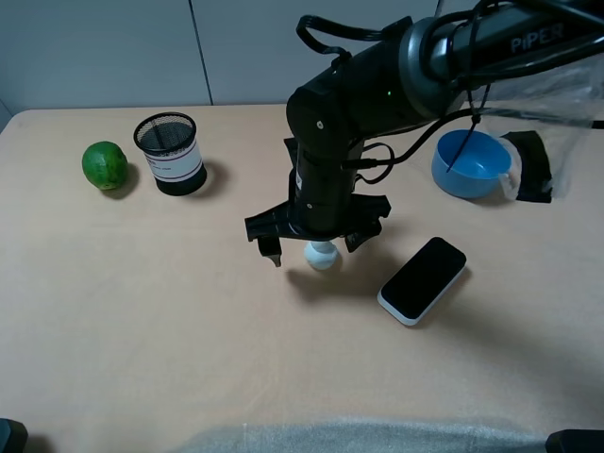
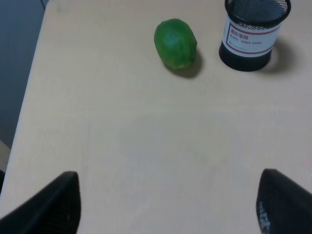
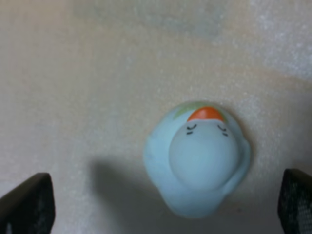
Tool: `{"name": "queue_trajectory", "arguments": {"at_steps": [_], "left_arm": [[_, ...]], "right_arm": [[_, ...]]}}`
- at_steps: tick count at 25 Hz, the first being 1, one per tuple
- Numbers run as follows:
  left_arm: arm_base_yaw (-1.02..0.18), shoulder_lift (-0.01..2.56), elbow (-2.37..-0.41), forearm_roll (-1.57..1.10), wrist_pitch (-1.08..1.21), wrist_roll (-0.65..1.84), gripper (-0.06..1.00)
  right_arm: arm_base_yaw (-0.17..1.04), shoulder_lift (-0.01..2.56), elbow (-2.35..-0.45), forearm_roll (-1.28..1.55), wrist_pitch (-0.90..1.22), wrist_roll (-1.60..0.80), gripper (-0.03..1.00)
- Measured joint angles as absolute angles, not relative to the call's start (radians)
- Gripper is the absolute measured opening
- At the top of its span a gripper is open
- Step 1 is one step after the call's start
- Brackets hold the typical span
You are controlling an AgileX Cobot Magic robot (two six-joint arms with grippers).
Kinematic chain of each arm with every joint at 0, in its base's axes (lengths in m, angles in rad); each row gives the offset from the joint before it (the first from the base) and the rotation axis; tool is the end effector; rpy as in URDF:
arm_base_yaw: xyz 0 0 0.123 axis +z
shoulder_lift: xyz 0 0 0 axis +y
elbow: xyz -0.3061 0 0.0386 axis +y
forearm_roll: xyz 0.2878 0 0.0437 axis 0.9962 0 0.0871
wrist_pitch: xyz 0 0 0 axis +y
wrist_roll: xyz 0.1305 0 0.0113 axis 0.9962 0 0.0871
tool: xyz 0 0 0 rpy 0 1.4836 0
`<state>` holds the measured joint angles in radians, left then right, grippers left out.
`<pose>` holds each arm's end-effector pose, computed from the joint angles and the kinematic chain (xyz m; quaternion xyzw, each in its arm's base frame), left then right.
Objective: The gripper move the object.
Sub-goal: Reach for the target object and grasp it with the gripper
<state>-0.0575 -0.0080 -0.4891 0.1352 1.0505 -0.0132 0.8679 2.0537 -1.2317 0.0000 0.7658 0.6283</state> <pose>0.0429 0.0129 0.2767 0.0167 0.8492 0.0490 0.5255 0.2672 0.3154 0.0644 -0.1194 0.9922 0.0239 0.0257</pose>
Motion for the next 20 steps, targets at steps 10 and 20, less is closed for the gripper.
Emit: {"name": "queue_trajectory", "arguments": {"at_steps": [10,20], "left_arm": [[-0.058,-0.008,-0.489,0.135,1.05,-0.013,0.8],[-0.058,-0.008,-0.489,0.135,1.05,-0.013,0.8]], "right_arm": [[0.868,2.062,-1.232,0.0,0.736,0.61,0.69],[0.859,2.081,-1.232,0.0,0.735,0.606,0.69]]}}
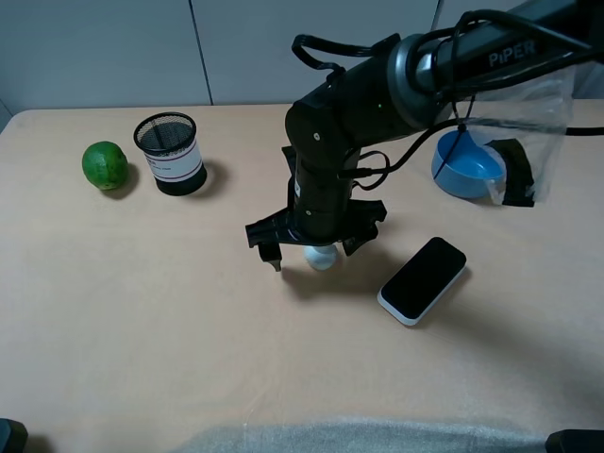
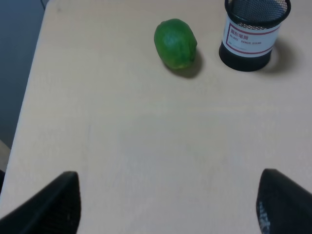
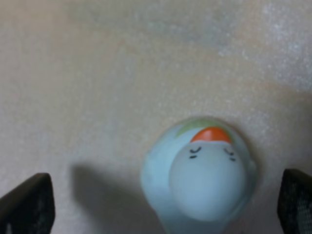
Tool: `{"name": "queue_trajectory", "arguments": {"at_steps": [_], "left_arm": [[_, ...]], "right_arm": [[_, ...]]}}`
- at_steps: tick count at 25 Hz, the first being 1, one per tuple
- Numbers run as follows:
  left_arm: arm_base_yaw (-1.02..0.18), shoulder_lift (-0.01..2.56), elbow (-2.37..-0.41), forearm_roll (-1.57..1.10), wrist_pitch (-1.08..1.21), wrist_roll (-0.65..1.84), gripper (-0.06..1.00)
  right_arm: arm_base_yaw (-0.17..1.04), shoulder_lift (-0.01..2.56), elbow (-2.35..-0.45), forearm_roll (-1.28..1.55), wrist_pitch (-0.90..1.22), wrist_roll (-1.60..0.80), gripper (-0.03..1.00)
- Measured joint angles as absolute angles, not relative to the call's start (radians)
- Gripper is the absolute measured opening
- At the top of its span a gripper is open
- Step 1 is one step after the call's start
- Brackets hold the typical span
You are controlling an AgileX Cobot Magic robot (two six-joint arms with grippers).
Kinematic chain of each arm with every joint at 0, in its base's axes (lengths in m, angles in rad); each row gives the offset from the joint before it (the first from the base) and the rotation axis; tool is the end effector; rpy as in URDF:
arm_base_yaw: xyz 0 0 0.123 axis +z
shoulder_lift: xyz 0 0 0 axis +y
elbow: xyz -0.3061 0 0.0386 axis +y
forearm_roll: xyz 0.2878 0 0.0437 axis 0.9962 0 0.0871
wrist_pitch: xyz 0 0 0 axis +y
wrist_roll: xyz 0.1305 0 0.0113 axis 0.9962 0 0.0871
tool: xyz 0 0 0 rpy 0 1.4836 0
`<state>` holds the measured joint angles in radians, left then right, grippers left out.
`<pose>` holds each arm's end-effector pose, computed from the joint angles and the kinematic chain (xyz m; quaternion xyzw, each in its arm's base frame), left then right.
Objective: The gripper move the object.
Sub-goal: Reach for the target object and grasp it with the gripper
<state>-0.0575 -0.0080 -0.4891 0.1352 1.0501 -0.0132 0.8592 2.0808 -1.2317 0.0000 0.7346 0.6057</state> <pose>0.0430 0.0129 0.2767 0.0167 0.8491 0.0490 0.5257 0.2715 0.3148 0.0535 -0.1263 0.9913 0.0248 0.0276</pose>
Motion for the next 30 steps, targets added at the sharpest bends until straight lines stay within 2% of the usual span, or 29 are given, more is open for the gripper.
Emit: {"name": "queue_trajectory", "arguments": {"at_steps": [30], "left_arm": [[-0.058,-0.008,-0.489,0.135,1.05,-0.013,0.8]], "right_arm": [[0.842,2.113,-1.29,-0.012,0.787,0.575,0.68]]}}
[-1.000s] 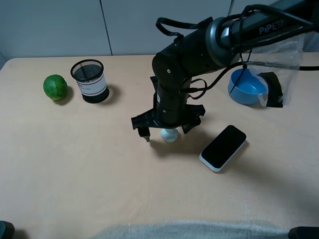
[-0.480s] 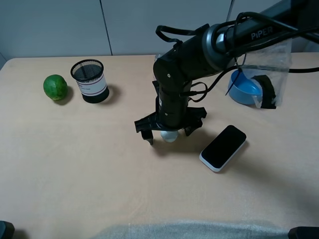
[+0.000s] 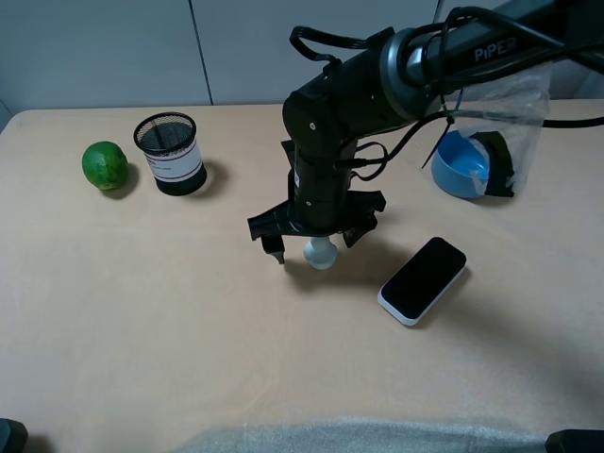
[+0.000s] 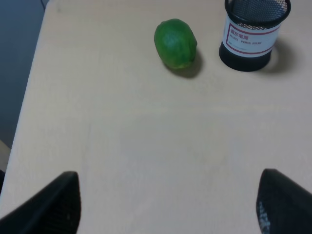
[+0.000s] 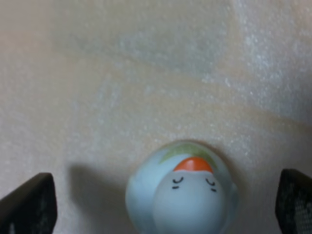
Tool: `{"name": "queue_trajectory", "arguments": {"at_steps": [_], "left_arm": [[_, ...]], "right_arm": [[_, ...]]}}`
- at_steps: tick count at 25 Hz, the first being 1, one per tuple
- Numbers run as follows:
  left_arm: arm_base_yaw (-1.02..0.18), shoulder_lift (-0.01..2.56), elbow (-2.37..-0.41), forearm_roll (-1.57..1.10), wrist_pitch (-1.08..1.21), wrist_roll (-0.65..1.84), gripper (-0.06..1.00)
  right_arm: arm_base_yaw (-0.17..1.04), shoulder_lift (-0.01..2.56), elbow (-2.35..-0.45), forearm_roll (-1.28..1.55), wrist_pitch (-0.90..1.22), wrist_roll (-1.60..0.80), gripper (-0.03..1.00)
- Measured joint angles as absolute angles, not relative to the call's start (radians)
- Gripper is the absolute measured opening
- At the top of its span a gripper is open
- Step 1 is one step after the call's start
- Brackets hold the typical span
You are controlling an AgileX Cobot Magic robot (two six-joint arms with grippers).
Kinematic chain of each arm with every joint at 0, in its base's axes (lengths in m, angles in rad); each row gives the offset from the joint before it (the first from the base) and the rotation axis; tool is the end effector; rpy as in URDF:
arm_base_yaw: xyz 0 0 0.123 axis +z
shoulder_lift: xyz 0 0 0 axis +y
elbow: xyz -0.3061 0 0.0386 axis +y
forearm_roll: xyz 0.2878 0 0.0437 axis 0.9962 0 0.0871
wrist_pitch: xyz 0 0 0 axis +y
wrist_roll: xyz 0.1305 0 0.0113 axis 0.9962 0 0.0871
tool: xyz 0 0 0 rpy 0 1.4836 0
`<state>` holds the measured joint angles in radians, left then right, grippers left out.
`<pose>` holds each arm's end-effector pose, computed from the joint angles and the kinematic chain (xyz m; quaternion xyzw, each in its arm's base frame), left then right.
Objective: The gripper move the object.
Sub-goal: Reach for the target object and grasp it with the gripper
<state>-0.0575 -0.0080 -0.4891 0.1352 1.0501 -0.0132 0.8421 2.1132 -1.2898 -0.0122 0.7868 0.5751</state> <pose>0.0430 0.0129 0.2767 0.0167 0.8491 0.0490 0.5257 0.2838 0.3162 0.0530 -0.1372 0.9902 0.0122 0.0210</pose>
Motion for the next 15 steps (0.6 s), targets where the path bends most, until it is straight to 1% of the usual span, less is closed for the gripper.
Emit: {"name": "queue_trajectory", "arguments": {"at_steps": [10,12,15], "left_arm": [[-0.058,-0.008,-0.489,0.135,1.05,-0.013,0.8],[-0.058,-0.008,-0.489,0.135,1.05,-0.013,0.8],[-0.058,-0.008,-0.489,0.135,1.05,-0.013,0.8]], "right_arm": [[0.842,2.113,-1.29,-0.012,0.787,0.575,0.67],[0.842,2.113,-1.29,-0.012,0.787,0.575,0.63],[0.842,2.113,-1.29,-0.012,0.788,0.575,0.55]]}}
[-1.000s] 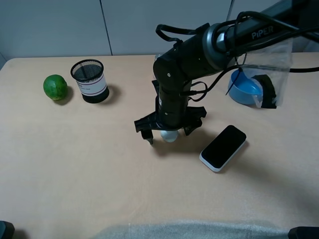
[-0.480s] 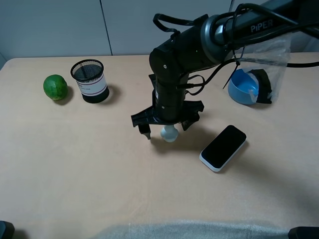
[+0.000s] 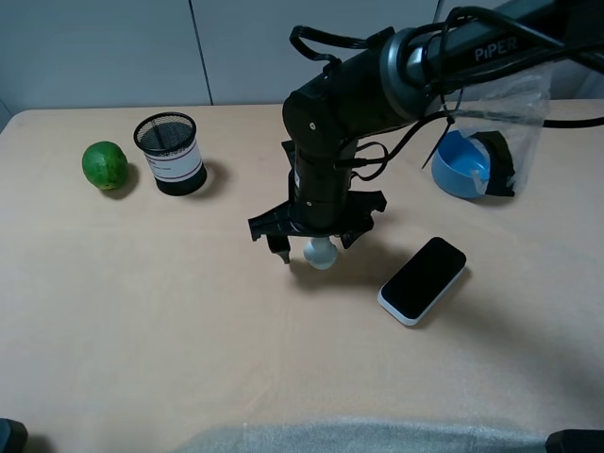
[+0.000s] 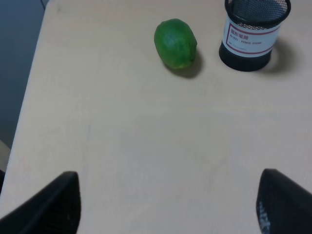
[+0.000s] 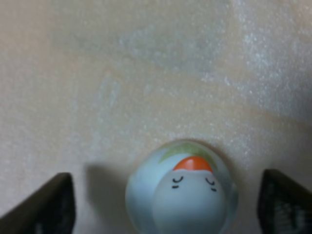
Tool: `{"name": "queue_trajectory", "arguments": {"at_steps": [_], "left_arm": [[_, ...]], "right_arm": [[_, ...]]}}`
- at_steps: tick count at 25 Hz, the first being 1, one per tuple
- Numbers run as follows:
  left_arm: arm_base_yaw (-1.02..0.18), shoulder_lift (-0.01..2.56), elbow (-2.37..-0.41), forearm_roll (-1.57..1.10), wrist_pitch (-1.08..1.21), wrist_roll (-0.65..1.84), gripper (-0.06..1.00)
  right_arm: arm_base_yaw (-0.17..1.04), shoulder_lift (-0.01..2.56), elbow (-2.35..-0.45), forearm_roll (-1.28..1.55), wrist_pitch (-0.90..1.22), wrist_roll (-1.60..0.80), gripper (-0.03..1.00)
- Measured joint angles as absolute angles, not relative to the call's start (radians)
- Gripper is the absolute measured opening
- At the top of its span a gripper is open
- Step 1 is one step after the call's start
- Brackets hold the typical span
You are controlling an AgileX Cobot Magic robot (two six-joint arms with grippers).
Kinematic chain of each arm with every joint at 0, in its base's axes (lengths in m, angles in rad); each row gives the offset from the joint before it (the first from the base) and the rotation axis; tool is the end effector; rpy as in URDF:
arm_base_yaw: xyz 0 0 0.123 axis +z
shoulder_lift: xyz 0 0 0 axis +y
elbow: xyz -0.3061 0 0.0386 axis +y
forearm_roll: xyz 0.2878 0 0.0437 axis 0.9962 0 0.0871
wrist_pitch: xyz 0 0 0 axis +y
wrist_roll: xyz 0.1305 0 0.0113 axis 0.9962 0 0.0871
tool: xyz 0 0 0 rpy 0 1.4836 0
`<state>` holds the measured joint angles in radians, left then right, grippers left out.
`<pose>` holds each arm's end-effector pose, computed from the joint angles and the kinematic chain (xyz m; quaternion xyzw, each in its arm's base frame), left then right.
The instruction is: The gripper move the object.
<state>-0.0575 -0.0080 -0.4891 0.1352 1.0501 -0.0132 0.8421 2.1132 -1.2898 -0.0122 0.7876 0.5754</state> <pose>0.0430 0.0129 0.2767 0.0167 0.8491 0.0490 0.5257 0.2837 0.3162 0.0530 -0.1371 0.9903 0.0119 0.0207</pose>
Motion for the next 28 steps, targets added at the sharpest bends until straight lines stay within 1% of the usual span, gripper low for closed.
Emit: {"name": "queue_trajectory", "arguments": {"at_steps": [3,13,21,26,28], "left_arm": [[-0.058,-0.008,-0.489,0.135,1.05,-0.013,0.8],[-0.058,-0.008,-0.489,0.135,1.05,-0.013,0.8],[-0.058,-0.008,-0.489,0.135,1.05,-0.013,0.8],[-0.058,-0.008,-0.489,0.135,1.05,-0.013,0.8],[-0.058,-0.008,-0.489,0.135,1.05,-0.013,0.8]], "right_arm": [[0.842,2.113,-1.29,-0.012,0.79,0.575,0.48],[0.842,2.113,-1.293,-0.015,0.808,0.568,0.31],[0.842,2.113,-1.296,-0.015,0.808,0.558,0.28],[0.842,2.113,-1.296,-0.015,0.809,0.55,0.21],[0.842,2.113,-1.296,-0.015,0.809,0.549,0.21]]}}
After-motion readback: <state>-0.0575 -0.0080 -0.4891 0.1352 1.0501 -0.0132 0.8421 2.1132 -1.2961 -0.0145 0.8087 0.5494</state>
